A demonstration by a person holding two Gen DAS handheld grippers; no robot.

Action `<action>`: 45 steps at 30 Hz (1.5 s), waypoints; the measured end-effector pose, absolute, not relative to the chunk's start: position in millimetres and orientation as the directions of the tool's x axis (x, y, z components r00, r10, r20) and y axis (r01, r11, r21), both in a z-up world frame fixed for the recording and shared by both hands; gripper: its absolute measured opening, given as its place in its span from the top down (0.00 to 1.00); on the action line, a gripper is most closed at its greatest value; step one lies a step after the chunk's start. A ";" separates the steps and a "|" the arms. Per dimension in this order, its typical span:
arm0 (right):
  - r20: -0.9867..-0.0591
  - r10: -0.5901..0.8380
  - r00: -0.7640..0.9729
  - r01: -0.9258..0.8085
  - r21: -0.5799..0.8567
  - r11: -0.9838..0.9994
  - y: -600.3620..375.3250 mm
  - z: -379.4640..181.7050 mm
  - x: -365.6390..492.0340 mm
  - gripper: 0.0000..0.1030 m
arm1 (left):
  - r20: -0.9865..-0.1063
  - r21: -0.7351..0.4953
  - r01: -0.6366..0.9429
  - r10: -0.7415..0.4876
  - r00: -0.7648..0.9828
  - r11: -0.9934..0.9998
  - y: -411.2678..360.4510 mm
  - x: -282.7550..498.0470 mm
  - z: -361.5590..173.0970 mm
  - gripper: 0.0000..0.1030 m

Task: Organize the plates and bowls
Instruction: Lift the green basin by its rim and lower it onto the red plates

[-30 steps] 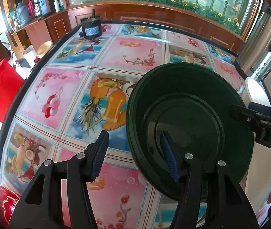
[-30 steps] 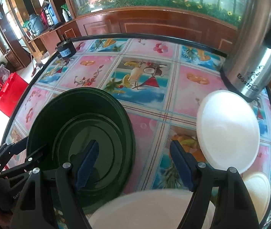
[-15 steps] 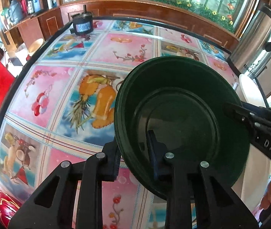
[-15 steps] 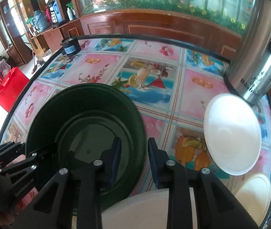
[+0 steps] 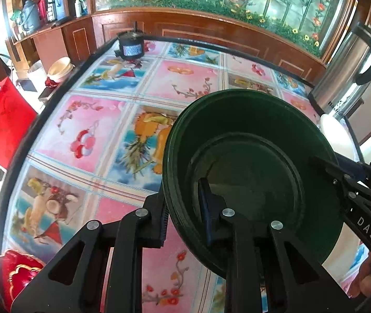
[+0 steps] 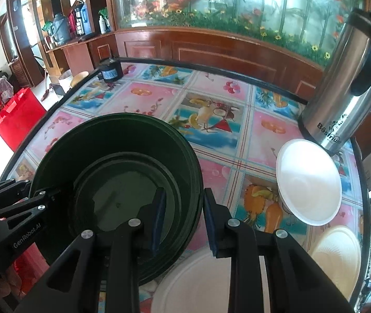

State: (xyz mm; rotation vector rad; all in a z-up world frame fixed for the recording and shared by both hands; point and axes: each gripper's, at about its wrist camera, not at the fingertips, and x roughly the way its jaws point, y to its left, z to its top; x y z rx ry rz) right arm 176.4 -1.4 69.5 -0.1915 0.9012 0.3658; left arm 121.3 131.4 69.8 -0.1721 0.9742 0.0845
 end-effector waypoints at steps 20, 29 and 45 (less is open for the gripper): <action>-0.735 0.288 0.614 -0.444 -0.020 0.896 30.9 105.3 70.9 0.70 | -0.781 -0.120 -0.151 0.000 0.624 0.981 173.3 4.2 109.8 0.80; -0.721 0.330 0.609 -0.495 -0.020 0.869 53.0 111.1 32.6 0.70 | -0.760 -0.129 -0.183 0.021 0.650 0.975 206.2 -43.0 121.7 0.80; -0.747 0.383 0.544 -0.601 -0.028 0.799 120.1 89.5 -13.7 0.62 | -0.767 -0.125 -0.296 0.097 0.634 0.947 269.1 -104.4 100.2 0.80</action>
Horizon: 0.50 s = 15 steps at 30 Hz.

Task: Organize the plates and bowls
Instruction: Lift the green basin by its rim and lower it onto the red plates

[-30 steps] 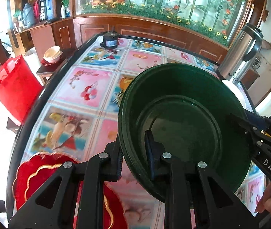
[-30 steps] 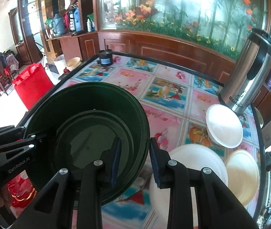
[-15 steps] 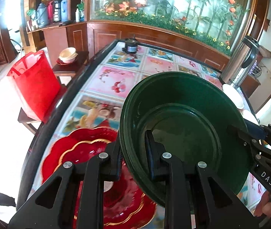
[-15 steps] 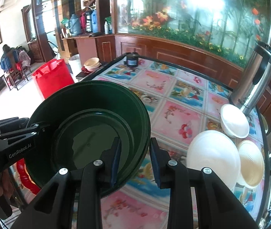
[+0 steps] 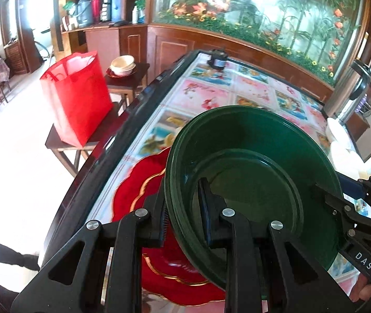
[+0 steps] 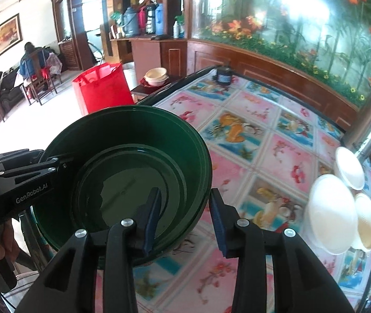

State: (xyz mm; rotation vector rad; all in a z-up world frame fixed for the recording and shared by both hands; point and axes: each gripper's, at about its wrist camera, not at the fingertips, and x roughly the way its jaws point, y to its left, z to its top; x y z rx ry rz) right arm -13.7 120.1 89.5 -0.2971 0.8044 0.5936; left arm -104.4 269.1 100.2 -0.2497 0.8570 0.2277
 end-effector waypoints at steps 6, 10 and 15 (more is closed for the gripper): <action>-0.774 0.372 0.513 -0.622 -0.035 0.782 140.5 72.5 -19.0 0.62 | -0.783 -0.122 -0.334 0.116 0.611 0.935 286.4 -106.1 82.8 0.80; -0.797 0.358 0.487 -0.632 -0.038 0.774 150.9 58.5 -16.8 0.62 | -0.792 -0.126 -0.347 0.116 0.599 0.929 293.0 -105.2 72.1 0.80; -0.811 0.348 0.469 -0.638 -0.039 0.769 156.2 49.9 -19.2 0.62 | -0.795 -0.111 -0.358 0.133 0.591 0.927 295.7 -105.5 62.2 0.80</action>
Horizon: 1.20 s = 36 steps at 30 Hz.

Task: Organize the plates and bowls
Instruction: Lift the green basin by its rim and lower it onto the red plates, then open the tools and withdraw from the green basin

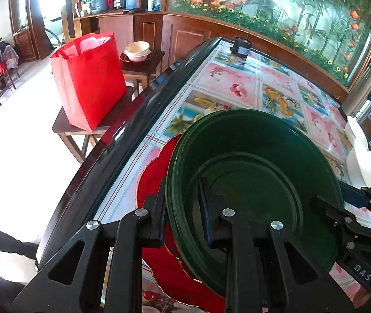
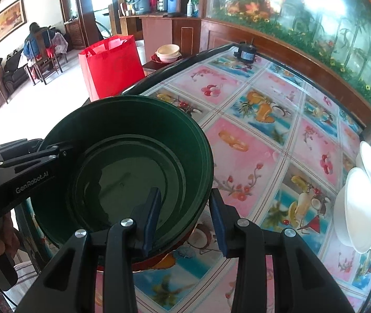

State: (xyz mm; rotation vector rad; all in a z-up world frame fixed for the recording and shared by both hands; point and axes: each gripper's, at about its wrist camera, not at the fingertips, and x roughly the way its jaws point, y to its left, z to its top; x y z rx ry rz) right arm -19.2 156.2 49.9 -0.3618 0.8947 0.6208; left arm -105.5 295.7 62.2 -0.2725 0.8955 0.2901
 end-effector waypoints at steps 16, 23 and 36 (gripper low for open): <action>-0.822 0.399 0.405 -0.663 0.036 0.747 158.1 43.4 -29.9 0.54 | -0.761 -0.082 -0.397 0.200 0.618 0.914 299.3 -113.4 57.8 0.57; -0.794 0.433 0.426 -0.635 0.079 0.769 132.7 53.6 -35.0 0.46 | -0.669 -0.033 -0.414 0.288 0.685 0.910 285.8 -128.6 89.2 0.42; -0.744 0.435 0.507 -0.511 0.147 0.847 51.5 71.5 -46.6 0.35 | -0.611 -0.085 -0.268 0.162 0.775 0.960 212.2 -119.7 119.0 0.42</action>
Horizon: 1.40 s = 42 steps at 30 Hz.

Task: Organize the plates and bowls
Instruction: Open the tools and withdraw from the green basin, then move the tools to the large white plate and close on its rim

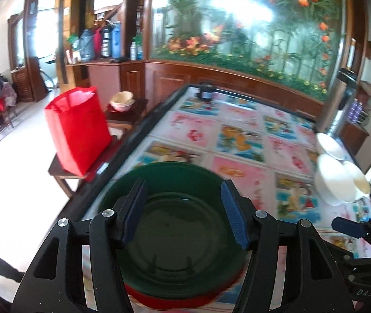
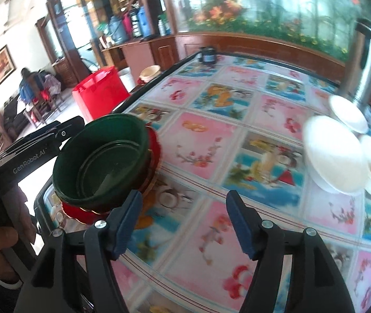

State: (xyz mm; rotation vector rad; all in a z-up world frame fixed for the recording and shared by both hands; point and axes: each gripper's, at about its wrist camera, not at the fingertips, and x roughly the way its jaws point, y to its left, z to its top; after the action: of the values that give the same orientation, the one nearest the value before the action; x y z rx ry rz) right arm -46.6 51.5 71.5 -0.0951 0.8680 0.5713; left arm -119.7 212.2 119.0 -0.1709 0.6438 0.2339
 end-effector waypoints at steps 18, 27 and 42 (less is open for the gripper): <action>-0.756 0.341 0.558 -0.313 0.189 0.931 -53.5 60.1 -43.7 0.33 | -0.647 -0.058 -0.046 -0.003 0.763 0.997 88.5 -81.0 106.5 0.42; -0.758 0.292 0.583 -0.208 0.208 0.956 -108.9 59.4 -43.9 0.31 | -0.666 -0.052 0.027 -0.054 0.744 0.998 43.4 -64.1 98.9 0.42; -0.766 0.249 0.592 -0.080 0.252 0.964 -169.8 47.9 -34.4 0.30 | -0.709 -0.027 0.063 -0.063 0.703 0.998 5.3 -36.6 75.7 0.43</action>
State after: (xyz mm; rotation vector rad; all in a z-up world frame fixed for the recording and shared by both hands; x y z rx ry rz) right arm -34.4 -169.8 47.9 0.1987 0.9183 0.1931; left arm -36.6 5.3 75.7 -0.0007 0.7886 -0.0701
